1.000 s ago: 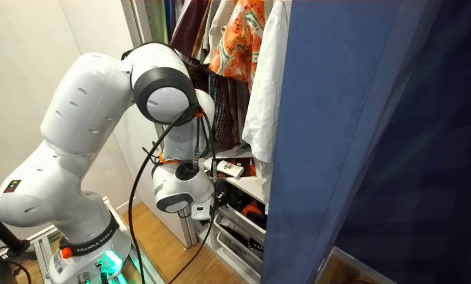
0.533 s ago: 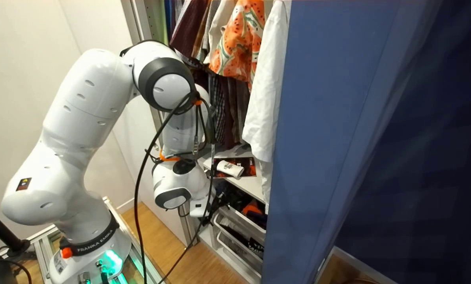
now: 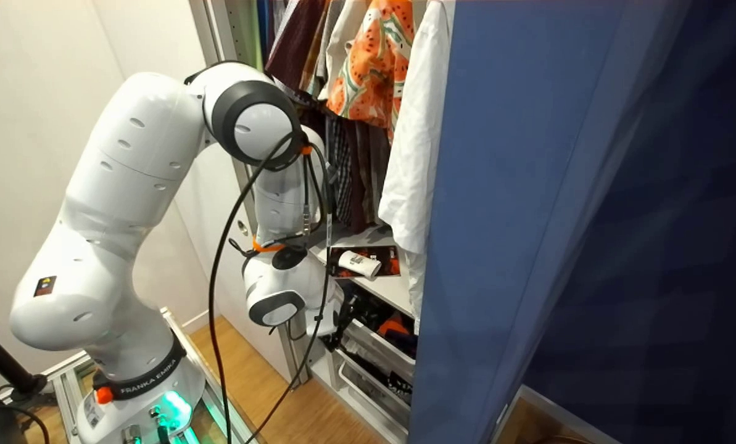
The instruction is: Pull the first white tray from the top outwards
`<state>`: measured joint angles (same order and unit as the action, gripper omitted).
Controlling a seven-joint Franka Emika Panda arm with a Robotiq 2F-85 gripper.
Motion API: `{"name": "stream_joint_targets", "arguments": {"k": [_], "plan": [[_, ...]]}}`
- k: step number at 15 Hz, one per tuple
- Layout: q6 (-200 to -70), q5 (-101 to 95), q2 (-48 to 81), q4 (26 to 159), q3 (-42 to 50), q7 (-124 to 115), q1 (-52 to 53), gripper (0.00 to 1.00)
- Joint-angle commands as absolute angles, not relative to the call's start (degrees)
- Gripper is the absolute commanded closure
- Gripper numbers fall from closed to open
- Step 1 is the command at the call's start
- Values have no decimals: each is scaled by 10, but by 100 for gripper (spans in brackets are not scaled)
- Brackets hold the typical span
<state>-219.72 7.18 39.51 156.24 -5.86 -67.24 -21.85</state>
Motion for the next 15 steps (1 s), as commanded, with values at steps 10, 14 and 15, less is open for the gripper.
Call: {"name": "stream_joint_targets", "arguments": {"k": [10, 14, 15], "plan": [[-2012, -222, 446, 1478, -178, -675, -465, 0], [-1863, -161, 469, 1491, -261, -590, -554, 0], [-1830, -136, 465, 1497, -271, -567, -563, 0]]}}
